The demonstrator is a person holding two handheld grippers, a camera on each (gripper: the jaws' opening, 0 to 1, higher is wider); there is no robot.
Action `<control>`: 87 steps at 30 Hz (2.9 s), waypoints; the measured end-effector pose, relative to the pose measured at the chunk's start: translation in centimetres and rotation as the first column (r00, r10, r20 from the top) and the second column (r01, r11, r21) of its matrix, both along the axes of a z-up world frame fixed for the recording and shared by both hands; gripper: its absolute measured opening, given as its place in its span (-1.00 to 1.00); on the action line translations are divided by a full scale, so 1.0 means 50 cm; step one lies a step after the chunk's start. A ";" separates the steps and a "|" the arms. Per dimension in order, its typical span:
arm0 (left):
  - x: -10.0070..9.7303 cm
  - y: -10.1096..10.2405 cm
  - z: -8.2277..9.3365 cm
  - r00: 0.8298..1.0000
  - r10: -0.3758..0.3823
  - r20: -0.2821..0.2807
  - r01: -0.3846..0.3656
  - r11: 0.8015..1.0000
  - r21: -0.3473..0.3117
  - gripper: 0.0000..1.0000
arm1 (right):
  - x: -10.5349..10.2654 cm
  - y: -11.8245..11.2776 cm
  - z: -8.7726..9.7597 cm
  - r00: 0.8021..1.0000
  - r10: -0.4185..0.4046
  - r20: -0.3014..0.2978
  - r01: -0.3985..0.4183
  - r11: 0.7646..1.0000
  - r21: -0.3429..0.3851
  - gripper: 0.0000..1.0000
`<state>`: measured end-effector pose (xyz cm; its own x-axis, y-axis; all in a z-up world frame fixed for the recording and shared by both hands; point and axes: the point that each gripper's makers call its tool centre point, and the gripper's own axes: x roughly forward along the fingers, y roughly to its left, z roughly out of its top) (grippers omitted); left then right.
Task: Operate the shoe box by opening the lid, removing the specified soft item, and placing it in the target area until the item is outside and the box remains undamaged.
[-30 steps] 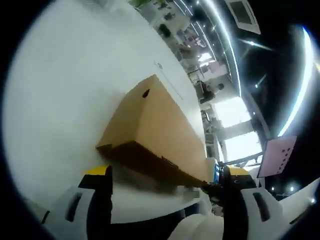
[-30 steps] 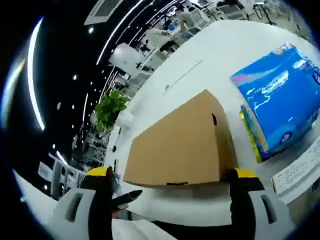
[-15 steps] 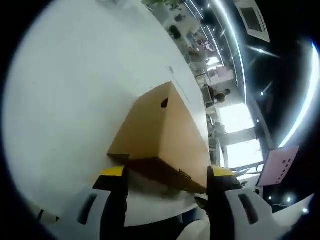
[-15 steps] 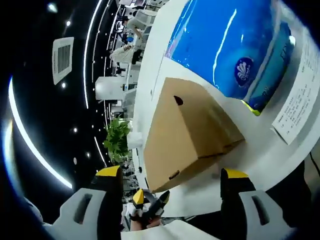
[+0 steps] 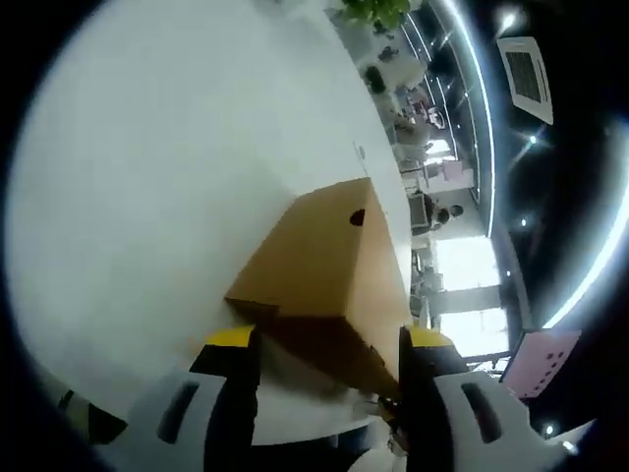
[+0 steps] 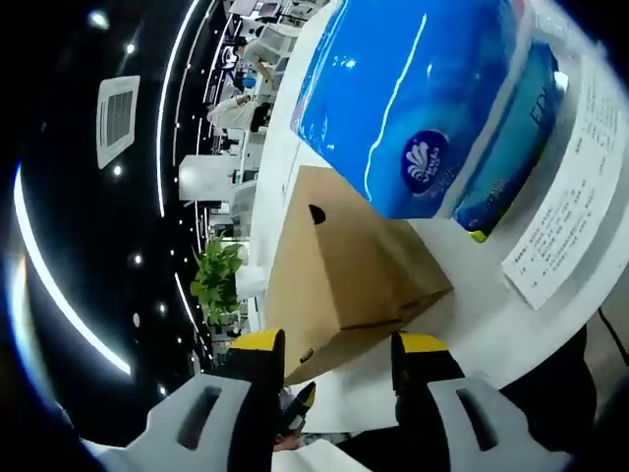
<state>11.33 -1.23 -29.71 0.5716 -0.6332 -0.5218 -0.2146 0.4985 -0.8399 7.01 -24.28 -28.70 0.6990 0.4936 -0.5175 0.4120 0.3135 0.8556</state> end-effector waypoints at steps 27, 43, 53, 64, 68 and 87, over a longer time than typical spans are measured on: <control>0.019 0.011 -0.005 0.998 0.053 0.045 -0.052 0.998 -0.030 -0.23 | 0.006 -0.014 -0.016 0.997 -0.080 0.006 0.080 0.997 -0.013 -0.42; 0.011 0.012 -0.016 0.998 0.028 0.062 -0.029 0.999 0.023 -0.26 | 0.003 -0.014 -0.025 0.999 -0.054 0.008 0.054 0.996 -0.064 -0.47; 0.018 0.022 -0.027 0.993 -0.038 0.113 0.024 0.992 0.123 -0.13 | 0.003 -0.017 -0.028 0.999 -0.044 0.014 0.045 0.995 -0.083 -0.48; 0.017 0.024 -0.030 0.995 -0.040 0.089 0.030 0.993 0.113 -0.08 | 0.002 -0.017 -0.030 0.999 -0.033 0.001 0.033 0.997 -0.068 -0.49; 0.016 0.025 -0.032 0.998 -0.040 0.054 0.035 0.996 0.088 -0.07 | 0.002 -0.013 -0.026 0.999 -0.040 -0.025 0.039 0.998 -0.043 -0.52; 0.048 0.011 0.001 0.983 -0.127 0.136 0.100 0.977 0.186 -0.02 | 0.014 -0.019 -0.025 1.000 0.001 -0.029 -0.004 0.994 -0.109 -0.50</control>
